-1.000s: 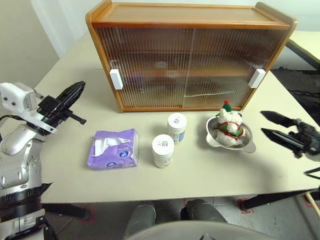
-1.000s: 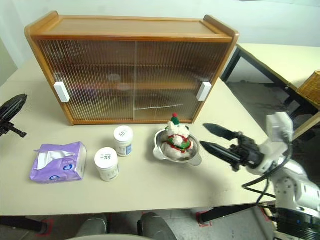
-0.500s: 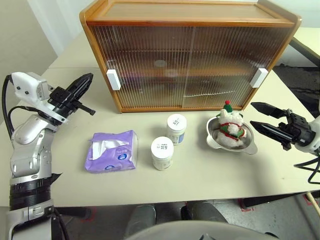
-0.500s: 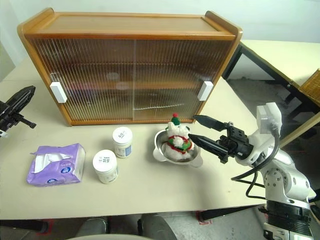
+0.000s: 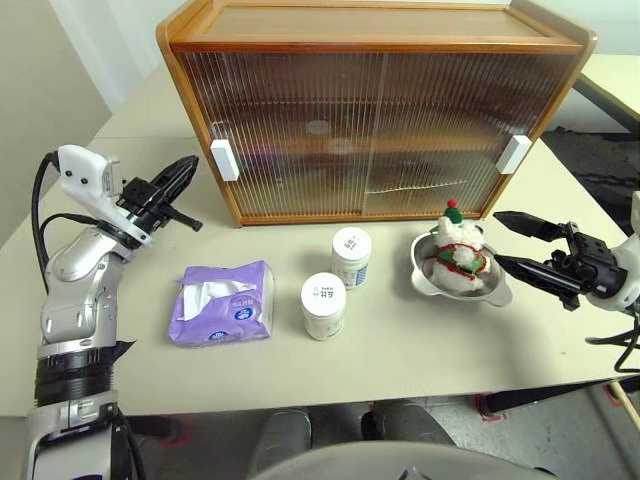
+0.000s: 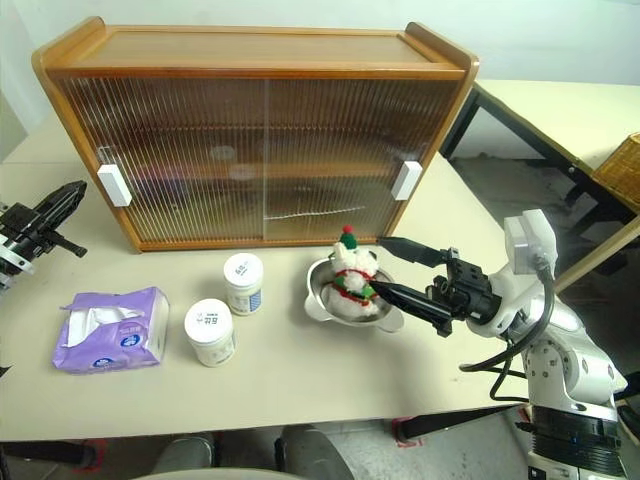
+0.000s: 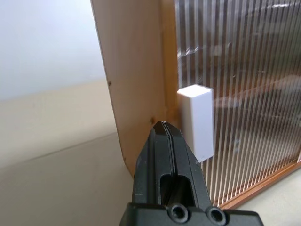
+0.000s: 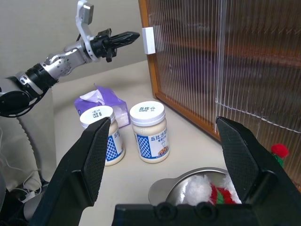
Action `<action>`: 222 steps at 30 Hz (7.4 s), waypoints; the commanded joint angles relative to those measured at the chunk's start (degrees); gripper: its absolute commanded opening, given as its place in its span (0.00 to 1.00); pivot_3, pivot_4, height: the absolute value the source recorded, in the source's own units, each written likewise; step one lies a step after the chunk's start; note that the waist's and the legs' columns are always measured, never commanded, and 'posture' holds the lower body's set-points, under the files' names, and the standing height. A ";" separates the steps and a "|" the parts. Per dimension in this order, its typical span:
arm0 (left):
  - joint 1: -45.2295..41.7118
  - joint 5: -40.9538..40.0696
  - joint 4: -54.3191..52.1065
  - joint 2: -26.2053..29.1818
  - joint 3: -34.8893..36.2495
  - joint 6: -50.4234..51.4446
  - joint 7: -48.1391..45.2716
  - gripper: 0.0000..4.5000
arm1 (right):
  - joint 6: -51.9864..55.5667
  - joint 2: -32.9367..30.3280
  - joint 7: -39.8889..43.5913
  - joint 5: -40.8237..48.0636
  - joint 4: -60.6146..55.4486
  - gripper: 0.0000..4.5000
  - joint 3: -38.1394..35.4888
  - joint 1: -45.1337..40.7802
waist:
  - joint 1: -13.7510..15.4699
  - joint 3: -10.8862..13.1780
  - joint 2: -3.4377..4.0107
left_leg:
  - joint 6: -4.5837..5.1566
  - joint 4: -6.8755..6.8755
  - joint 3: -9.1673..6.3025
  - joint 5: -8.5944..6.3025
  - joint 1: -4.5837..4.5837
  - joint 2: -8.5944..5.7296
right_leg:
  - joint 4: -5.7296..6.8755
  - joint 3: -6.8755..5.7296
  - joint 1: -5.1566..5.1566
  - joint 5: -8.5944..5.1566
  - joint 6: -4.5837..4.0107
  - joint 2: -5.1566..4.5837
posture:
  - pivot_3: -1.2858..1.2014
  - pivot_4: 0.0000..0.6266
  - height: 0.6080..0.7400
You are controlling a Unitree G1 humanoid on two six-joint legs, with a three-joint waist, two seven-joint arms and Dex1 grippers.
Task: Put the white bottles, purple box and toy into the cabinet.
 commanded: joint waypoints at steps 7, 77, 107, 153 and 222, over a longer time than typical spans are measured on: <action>-1.92 1.88 4.68 0.00 -2.49 -3.18 -3.27 0.00 | 0.63 -1.48 -1.50 0.84 -3.14 1.00 -0.07 0.10 | -0.36 -0.12 -0.01 | 0.01 0.03 -0.01 0.00 -0.02 -0.01 | 0.00 -0.03 0.01 0.12 -0.16 -0.01 | 0.46 0.00 1.00; -14.46 6.46 1.46 -11.32 -16.05 5.74 -2.56 0.00 | -1.22 -1.41 -6.52 6.26 -9.30 1.00 -2.64 9.08 | -4.75 -0.27 -0.05 | 1.25 1.44 -1.42 0.28 -2.08 -2.01 | -0.44 -0.13 -0.46 0.04 1.13 -1.18 | 0.41 0.00 1.00; -22.88 10.08 16.14 -17.71 -20.58 -2.38 -5.47 0.00 | -3.88 0.46 -6.05 5.20 -9.33 1.00 -3.19 12.20 | -6.28 -0.27 -0.05 | 1.23 1.73 -1.35 0.33 -2.03 -2.01 | -0.49 -0.13 -0.25 0.09 1.32 -1.15 | 0.40 0.00 1.00; 24.78 -20.81 -15.60 26.82 8.49 54.12 -21.72 0.99 | 2.05 -2.56 -5.48 3.36 -6.02 1.00 4.62 0.95 | -3.18 -1.10 0.82 | 0.50 0.33 -1.65 0.34 -2.02 -0.64 | -0.63 -0.23 -1.57 0.46 -0.66 -0.93 | 0.46 0.00 1.00; -12.77 -47.13 -27.68 -28.32 6.74 47.71 59.52 0.00 | 2.46 3.12 -6.33 6.48 -5.05 1.00 5.37 -1.21 | 0.48 -0.31 -0.68 | 0.17 0.00 -0.10 0.52 0.62 -0.99 | -0.04 0.21 0.95 -0.30 0.24 -0.22 | 0.48 0.00 1.00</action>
